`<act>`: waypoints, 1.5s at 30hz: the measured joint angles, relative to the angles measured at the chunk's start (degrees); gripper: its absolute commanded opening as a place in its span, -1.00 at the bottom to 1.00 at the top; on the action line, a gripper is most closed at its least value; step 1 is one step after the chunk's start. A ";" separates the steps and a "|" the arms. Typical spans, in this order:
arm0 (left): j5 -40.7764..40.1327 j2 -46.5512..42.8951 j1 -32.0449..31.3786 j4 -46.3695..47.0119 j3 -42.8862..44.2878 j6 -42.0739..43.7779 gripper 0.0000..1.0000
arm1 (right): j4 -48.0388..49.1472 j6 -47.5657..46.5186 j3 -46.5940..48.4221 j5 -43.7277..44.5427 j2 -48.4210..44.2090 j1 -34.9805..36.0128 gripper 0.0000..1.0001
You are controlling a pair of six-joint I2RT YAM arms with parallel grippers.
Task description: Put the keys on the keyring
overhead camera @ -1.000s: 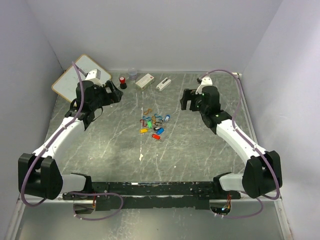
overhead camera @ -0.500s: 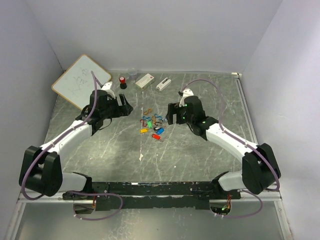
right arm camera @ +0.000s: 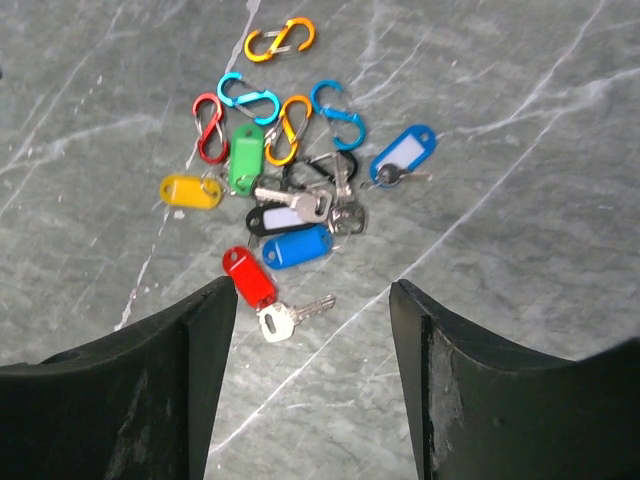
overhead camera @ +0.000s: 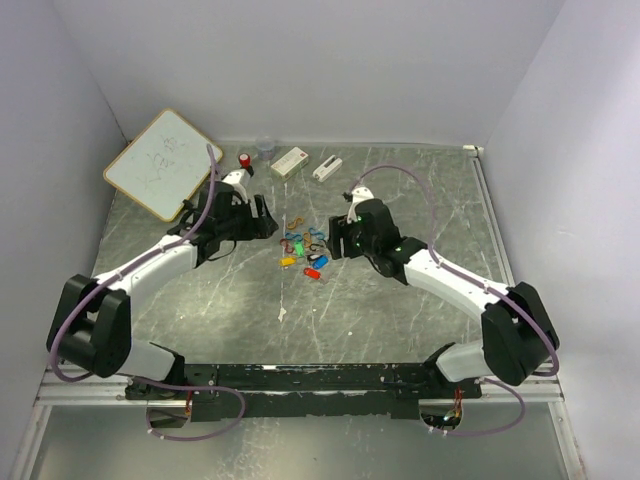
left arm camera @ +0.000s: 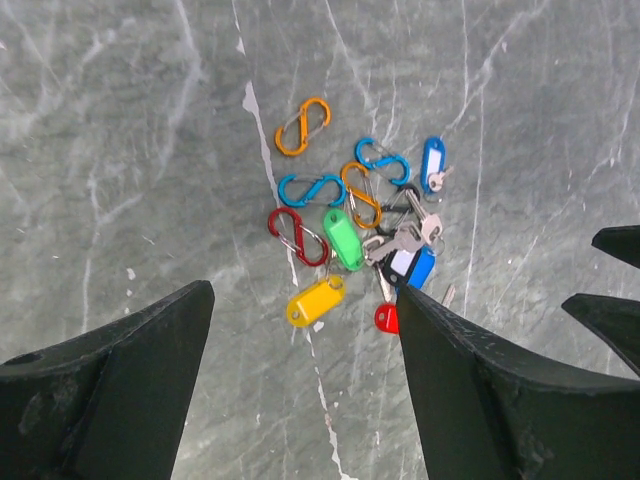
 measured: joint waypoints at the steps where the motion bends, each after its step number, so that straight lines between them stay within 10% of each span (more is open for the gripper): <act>1: -0.13 0.61 -0.50 -0.44 0.26 -0.09 0.65 | -0.22 0.00 -0.07 0.04 0.20 0.61 0.25; 9: -2.62 4.02 -4.37 -2.32 0.79 -1.03 0.64 | -1.84 0.00 -0.63 2.60 1.68 3.34 0.33; 15: -5.51 8.50 -6.38 -3.06 2.54 -1.95 0.91 | -2.73 0.24 -0.24 4.87 2.12 3.34 0.99; 45: 2.12 23.17 -8.94 4.92 9.40 -7.13 0.94 | -3.34 1.27 -0.39 17.31 -7.32 1.33 1.00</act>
